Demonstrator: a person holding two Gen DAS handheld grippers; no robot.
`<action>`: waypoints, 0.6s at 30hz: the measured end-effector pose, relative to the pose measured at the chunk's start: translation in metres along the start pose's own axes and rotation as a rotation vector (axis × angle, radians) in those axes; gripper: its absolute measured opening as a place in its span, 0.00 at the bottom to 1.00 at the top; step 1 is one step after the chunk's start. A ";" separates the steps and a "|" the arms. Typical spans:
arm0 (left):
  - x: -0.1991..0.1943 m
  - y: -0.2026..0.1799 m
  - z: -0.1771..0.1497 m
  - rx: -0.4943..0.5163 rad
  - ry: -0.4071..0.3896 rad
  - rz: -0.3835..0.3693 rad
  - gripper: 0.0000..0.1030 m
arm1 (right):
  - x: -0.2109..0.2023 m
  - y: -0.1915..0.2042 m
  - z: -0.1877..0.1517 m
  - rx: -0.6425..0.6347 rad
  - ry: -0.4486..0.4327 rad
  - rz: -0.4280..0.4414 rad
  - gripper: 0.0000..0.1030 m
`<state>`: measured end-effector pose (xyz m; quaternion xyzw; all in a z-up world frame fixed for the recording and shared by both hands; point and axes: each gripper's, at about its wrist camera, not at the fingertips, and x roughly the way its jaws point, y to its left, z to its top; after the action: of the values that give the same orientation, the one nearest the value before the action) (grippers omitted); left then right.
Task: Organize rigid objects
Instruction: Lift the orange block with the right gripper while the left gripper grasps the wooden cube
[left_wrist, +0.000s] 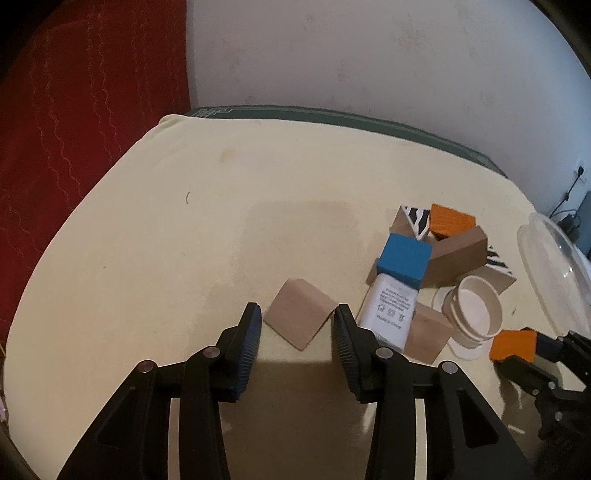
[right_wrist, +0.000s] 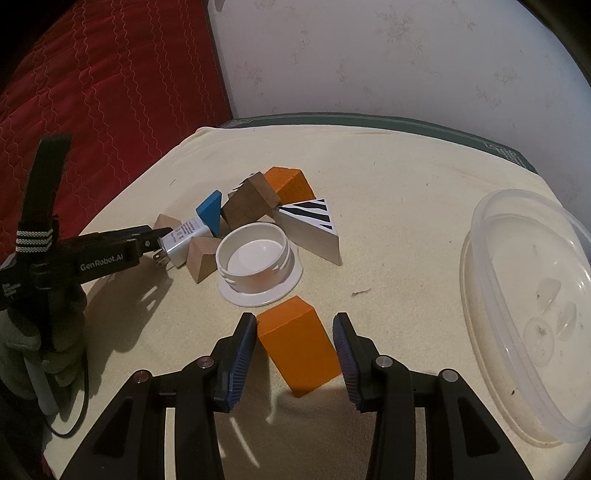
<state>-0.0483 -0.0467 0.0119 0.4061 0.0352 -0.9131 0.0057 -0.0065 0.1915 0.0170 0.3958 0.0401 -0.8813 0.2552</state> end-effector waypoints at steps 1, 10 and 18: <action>-0.001 -0.001 0.000 0.002 0.000 0.002 0.43 | 0.000 0.000 0.001 0.000 0.000 0.001 0.44; 0.005 -0.007 0.003 0.124 -0.001 -0.004 0.43 | -0.001 0.001 -0.001 -0.003 0.002 -0.006 0.45; 0.002 -0.004 0.001 0.104 -0.029 -0.006 0.39 | -0.008 0.004 -0.002 -0.004 -0.017 -0.023 0.40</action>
<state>-0.0507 -0.0431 0.0116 0.3926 -0.0111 -0.9195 -0.0177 0.0009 0.1918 0.0217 0.3874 0.0444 -0.8873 0.2462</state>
